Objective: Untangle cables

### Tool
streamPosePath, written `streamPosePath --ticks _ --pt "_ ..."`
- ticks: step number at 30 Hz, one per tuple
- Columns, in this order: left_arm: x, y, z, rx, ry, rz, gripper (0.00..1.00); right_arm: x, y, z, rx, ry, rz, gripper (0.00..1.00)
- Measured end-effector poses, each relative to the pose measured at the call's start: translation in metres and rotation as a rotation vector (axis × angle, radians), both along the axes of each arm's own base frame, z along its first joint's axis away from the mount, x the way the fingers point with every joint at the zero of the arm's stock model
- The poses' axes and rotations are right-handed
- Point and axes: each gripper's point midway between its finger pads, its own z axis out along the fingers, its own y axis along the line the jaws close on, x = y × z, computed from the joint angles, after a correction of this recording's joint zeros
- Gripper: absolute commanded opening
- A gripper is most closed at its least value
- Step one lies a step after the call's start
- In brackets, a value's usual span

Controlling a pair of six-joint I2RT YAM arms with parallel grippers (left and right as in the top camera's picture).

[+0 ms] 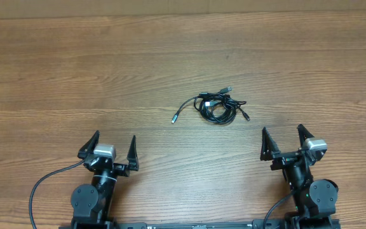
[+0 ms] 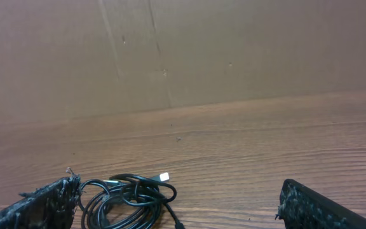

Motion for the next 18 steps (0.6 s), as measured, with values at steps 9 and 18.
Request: streamPosePath --ticks 9,18 --pt "0.002 0.0 -0.014 -0.134 0.084 0.018 1.0 0.0 0.0 0.0 0.0 0.0 0.0 1.0" --pt "0.002 0.0 -0.014 -0.156 0.087 0.02 1.0 0.0 0.0 0.0 0.0 0.0 0.0 1.0"
